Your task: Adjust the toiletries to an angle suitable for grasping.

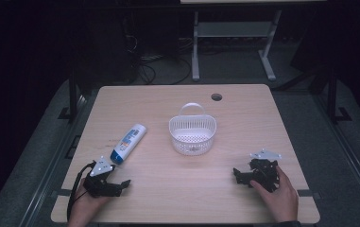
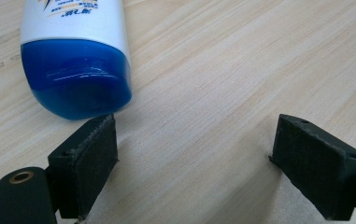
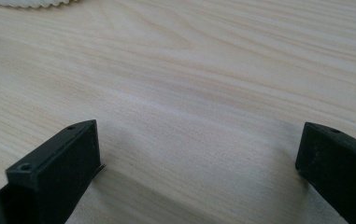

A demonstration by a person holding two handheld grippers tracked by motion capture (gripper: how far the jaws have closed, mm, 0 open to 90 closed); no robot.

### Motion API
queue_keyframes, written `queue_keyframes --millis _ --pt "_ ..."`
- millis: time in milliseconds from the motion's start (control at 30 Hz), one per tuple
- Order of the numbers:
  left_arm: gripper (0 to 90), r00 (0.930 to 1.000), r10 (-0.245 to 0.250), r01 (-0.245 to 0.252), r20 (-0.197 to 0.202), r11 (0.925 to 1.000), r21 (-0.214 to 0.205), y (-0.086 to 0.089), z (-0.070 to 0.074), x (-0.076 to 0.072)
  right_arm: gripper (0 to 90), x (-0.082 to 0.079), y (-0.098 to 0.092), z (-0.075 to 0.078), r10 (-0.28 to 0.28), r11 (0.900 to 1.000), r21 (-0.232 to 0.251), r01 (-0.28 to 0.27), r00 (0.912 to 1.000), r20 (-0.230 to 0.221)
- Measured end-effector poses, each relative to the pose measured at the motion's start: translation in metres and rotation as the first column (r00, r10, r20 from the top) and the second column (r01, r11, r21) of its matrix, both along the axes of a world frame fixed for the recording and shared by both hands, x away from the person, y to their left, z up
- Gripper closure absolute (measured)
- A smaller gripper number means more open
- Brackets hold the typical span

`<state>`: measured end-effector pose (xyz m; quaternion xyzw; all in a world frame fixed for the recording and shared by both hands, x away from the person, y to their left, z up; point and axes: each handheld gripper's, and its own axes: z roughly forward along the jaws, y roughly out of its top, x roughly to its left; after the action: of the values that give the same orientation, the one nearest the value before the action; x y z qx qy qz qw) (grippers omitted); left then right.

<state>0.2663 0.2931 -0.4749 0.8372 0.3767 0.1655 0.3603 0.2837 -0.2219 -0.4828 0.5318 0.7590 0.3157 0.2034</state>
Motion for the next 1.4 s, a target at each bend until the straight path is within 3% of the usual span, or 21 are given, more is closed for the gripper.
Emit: queue_keyframes --millis 200,500,600,633,700,833,867,900,967,1000,1033,1400 --pt "17.7 0.9999 -0.010 0.010 -0.003 0.9999 0.006 0.002 0.002 -0.003 0.0 0.000 0.000 0.000 0.000 1.0000 0.001 0.000 1.0000 0.002" --pt "30.1 0.9999 -0.010 0.011 0.005 0.9983 -0.058 0.006 0.014 -0.008 0.0 0.000 0.000 0.000 0.000 1.0000 0.000 0.000 1.0000 0.000" --pt "38.9 0.9998 -0.019 0.019 -0.003 0.9958 -0.089 0.007 0.021 -0.006 0.0 0.000 0.000 0.000 0.000 1.0000 -0.001 0.000 1.0000 0.000" --pt "46.1 0.9995 -0.030 0.030 -0.005 0.9944 -0.101 0.007 0.024 -0.005 0.0 0.000 0.000 0.000 0.000 1.0000 0.000 0.000 1.0000 0.000" --pt "48.6 0.9992 -0.037 0.036 -0.010 0.9939 -0.105 0.007 0.025 -0.004 0.0 0.000 0.000 0.000 0.000 1.0000 0.000 0.000 1.0000 0.000" --pt "66.6 0.9985 -0.050 0.047 -0.024 0.9927 -0.111 0.005 0.029 -0.001 0.0 0.000 0.000 0.000 0.000 1.0000 0.001 0.000 1.0000 0.001" --pt "66.6 0.9983 -0.051 0.048 -0.026 0.9925 -0.113 0.005 0.031 0.000 0.0 0.000 0.000 0.000 0.000 1.0000 0.001 0.000 1.0000 0.002" --pt "74.2 0.9979 -0.057 0.053 -0.031 0.9909 -0.124 0.004 0.034 0.002 0.0 0.000 0.000 0.000 0.000 1.0000 0.001 0.000 1.0000 0.001" --pt "82.5 0.9978 -0.060 0.056 -0.030 0.9908 -0.124 0.003 0.036 0.004 0.0 0.000 0.000 0.000 0.000 1.0000 0.001 0.000 1.0000 0.001" --pt "82.5 0.9977 -0.061 0.057 -0.029 0.9903 -0.126 0.003 0.038 0.005 0.0 0.000 0.000 0.000 -0.001 1.0000 0.001 0.001 1.0000 0.001" --pt "89.6 0.9976 -0.064 0.060 -0.026 0.9897 -0.130 0.003 0.040 0.006 0.0 0.000 0.000 0.000 0.000 1.0000 0.001 0.000 1.0000 0.001" --pt "89.7 0.9978 -0.054 0.050 -0.039 0.9948 -0.089 -0.008 0.042 0.027 0.0 0.000 0.000 0.000 0.000 1.0000 0.000 0.000 1.0000 0.002"
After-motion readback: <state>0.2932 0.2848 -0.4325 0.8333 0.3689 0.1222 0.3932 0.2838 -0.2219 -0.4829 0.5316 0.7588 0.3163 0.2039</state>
